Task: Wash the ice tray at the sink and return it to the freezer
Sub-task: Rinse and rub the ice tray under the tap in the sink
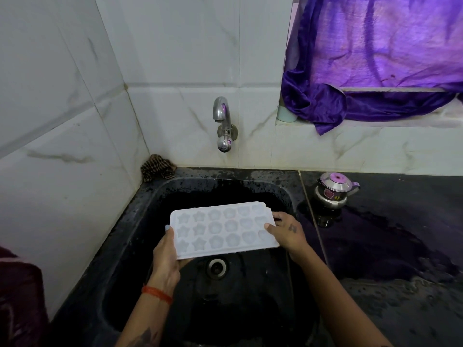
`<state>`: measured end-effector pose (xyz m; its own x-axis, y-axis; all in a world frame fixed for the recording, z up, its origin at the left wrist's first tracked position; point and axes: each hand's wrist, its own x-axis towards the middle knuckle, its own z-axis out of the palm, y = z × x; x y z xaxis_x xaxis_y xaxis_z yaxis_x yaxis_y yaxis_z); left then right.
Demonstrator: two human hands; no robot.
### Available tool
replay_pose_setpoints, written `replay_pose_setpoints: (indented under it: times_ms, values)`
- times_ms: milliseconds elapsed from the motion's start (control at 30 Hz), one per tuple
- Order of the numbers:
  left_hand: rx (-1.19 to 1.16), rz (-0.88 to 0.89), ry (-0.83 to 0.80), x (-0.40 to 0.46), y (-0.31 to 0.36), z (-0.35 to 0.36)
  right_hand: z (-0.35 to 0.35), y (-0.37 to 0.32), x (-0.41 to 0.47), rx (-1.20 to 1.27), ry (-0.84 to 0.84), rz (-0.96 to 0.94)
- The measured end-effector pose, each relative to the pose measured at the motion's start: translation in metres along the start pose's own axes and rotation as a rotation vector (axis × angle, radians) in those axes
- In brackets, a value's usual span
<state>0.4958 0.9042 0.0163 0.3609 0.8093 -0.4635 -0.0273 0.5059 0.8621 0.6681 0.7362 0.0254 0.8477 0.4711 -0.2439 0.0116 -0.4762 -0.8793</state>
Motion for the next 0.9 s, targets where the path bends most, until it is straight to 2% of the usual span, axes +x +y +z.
replay_pose_setpoints:
  times_ms: [233,900]
  values:
    - [0.189,0.023,0.084,0.020,-0.024,-0.015,0.002,0.008,-0.005,0.004,0.040,-0.011]
    - [0.304,0.012,0.119,0.047,-0.055,-0.033,0.007,0.009,-0.009,0.009,0.079,-0.172]
